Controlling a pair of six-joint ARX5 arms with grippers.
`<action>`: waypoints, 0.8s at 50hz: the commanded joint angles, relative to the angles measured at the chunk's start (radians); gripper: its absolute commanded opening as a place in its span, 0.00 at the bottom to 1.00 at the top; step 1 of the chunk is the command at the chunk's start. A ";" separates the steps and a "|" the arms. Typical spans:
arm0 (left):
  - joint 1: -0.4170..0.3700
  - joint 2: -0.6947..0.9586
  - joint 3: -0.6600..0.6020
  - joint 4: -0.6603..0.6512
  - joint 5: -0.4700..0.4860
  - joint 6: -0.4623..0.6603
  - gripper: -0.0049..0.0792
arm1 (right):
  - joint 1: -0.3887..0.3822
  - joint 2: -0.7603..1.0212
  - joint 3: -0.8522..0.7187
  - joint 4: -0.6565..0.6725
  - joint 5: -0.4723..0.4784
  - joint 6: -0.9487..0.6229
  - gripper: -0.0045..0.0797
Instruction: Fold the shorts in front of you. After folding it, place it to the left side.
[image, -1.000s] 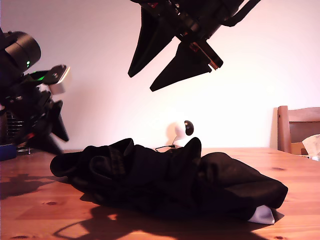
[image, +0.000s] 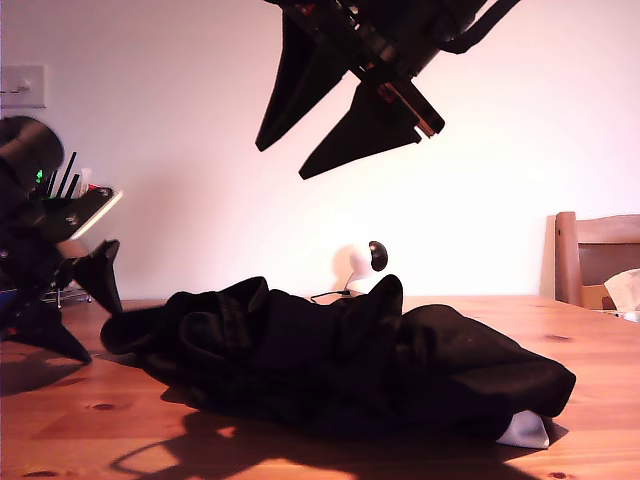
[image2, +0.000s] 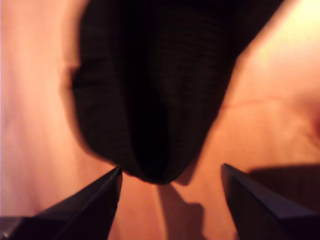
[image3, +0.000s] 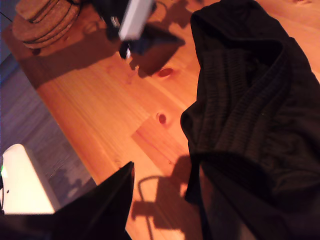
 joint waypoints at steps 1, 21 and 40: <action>-0.002 0.062 -0.020 0.015 0.002 0.035 0.74 | -0.006 -0.005 0.009 0.007 0.001 -0.003 0.49; -0.003 0.072 -0.020 0.061 0.105 0.075 0.74 | -0.014 -0.005 0.009 0.010 0.021 -0.003 0.49; -0.042 0.139 -0.020 0.056 0.144 0.121 0.70 | -0.018 -0.005 0.009 0.009 0.026 -0.002 0.49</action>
